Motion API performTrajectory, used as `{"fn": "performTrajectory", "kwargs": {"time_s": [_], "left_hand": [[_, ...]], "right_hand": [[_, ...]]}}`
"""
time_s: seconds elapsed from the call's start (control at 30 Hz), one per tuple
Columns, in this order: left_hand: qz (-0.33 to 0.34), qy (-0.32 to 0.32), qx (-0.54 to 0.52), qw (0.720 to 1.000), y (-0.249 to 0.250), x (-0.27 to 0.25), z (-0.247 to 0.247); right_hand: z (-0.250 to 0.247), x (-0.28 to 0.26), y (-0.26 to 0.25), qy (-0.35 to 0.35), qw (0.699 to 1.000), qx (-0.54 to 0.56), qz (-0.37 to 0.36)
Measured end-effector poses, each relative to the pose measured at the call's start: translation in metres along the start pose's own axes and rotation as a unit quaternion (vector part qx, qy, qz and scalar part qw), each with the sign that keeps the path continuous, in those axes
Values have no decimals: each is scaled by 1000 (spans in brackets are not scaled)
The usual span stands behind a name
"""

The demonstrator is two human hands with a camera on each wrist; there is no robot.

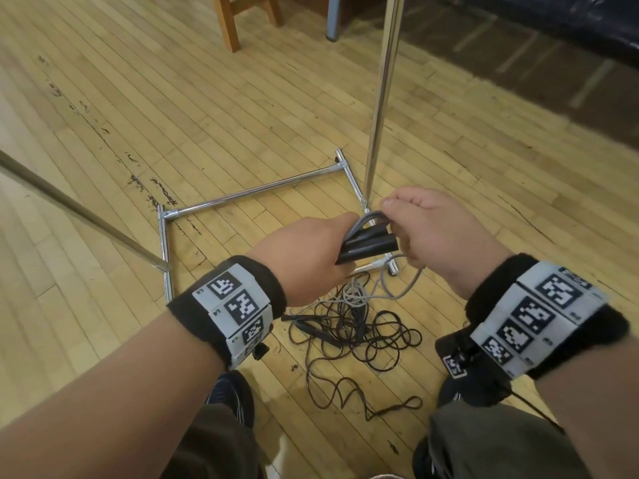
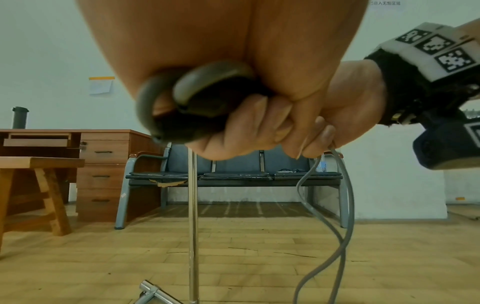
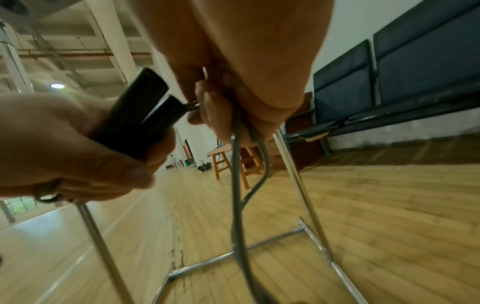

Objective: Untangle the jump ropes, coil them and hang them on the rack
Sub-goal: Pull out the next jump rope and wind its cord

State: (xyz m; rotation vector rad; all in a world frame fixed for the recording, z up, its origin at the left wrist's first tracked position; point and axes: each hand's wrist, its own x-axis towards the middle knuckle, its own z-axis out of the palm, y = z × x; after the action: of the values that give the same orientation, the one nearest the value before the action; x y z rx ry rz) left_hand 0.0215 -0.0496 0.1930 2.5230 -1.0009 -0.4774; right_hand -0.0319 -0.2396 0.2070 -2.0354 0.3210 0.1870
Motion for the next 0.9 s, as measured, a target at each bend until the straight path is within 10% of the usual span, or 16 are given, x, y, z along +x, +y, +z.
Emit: {"fn": "performTrajectory", "kwargs": {"time_s": [0.4, 0.63, 0.9], "left_hand": [[4, -11, -39, 999, 0, -7, -6], [-30, 46, -130, 990, -8, -8, -20], [-184, 6, -7, 983, -27, 5, -3]], "right_hand": [[26, -5, -11, 64, 997, -32, -8], [15, 0, -5, -2, 1000, -24, -3], [12, -5, -10, -154, 934, -314, -70]]}}
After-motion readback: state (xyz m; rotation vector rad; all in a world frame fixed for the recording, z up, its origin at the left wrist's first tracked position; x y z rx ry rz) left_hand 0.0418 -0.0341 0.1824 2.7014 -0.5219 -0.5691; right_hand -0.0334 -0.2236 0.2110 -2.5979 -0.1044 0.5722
